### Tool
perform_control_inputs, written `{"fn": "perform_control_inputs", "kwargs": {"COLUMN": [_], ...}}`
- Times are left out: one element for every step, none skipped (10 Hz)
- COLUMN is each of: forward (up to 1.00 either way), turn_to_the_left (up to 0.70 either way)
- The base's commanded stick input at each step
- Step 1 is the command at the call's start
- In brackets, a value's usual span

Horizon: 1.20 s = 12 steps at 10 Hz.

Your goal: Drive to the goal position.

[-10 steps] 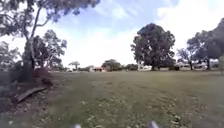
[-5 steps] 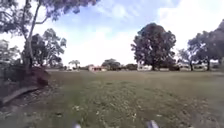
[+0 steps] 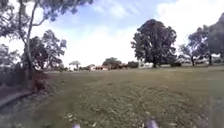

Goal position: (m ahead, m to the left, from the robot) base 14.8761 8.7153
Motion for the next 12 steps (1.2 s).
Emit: {"fn": "perform_control_inputs", "kwargs": {"forward": [0.7, 0.7, 0.7, 0.7, 0.7, 0.7, 0.7, 0.7, 0.7, 0.7, 0.7, 0.7], "turn_to_the_left": [0.0, 0.0, 0.0, 0.0, 0.0, 0.0, 0.0, 0.0, 0.0, 0.0, 0.0, 0.0]}}
